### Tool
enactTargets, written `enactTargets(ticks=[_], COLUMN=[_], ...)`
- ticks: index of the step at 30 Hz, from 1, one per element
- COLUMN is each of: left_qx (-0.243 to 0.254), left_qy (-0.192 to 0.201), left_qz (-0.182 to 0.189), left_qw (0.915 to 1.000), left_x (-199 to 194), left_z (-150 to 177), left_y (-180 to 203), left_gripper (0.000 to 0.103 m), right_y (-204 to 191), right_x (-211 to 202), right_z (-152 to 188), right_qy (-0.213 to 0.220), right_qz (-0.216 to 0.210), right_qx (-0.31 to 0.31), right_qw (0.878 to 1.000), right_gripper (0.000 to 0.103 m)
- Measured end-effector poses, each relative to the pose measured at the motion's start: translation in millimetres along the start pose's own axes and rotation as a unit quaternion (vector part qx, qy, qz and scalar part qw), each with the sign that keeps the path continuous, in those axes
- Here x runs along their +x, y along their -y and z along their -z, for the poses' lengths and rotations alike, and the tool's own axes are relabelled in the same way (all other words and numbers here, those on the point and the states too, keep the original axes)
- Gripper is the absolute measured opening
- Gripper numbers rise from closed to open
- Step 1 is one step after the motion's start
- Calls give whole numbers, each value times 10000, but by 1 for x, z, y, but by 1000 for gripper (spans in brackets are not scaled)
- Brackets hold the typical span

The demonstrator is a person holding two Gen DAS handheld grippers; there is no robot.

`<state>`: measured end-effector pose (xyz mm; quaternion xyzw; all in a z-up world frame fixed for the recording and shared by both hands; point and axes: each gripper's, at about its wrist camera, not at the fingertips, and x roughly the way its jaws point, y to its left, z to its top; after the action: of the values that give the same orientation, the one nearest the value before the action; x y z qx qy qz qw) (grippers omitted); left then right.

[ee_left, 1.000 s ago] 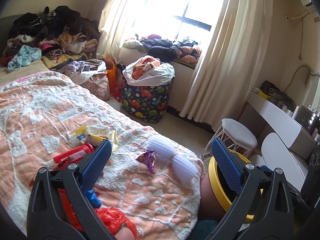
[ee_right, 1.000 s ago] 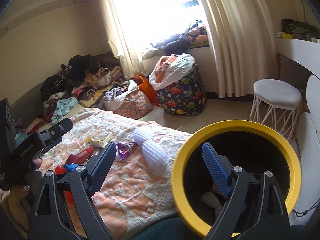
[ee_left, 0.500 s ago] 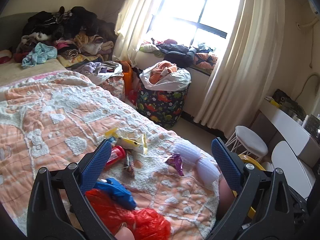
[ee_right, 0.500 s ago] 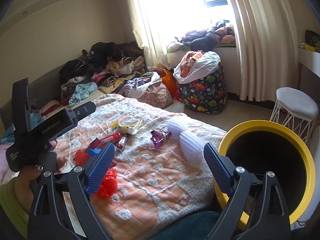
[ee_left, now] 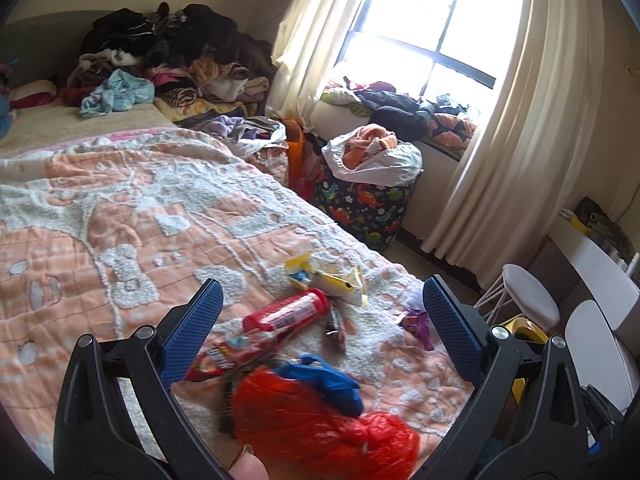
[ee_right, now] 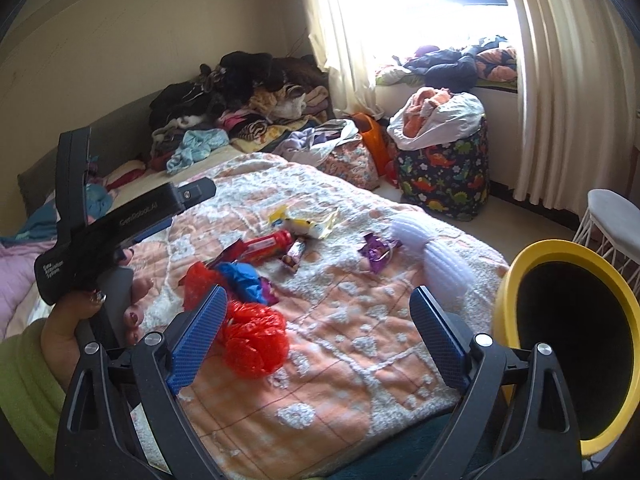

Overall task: Collect trash
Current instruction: 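Grasp the red plastic bag with the right tool while the left tool grasps a snack wrapper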

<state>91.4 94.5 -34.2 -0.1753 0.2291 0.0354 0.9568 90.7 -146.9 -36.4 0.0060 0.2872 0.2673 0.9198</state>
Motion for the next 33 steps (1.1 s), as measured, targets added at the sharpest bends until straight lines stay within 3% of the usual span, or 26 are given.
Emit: enactTargets(ticks=[11,16,21,28,33], left_qx=[-321,-518,-1069,-1579,-1694], left_qy=[-245,-531,-823,-1252,-1308], left_qz=[-318,-380,-140,203,285], left_qw=[9987,9965,9908,9793,9764], left_x=[2,10,20,33,38], left_z=[5,11,23,39,43], left_y=[-48,-68,-89,-95,-93], left_gripper=[92,92,91,78,74], right_y=[-29,-36,-46,-54,-54], right_x=[29,46,67,98,118], right_z=[3,2,4,10,16], right_qy=[-423,-619,-889,-1369,-1724], right_qz=[-204,-227,-368,-421,-572], right_qx=[-370,-437,-623,-796,-736], right_qw=[9982,9969,9934,9865,9806], right_gripper=[90,90,90,90,87])
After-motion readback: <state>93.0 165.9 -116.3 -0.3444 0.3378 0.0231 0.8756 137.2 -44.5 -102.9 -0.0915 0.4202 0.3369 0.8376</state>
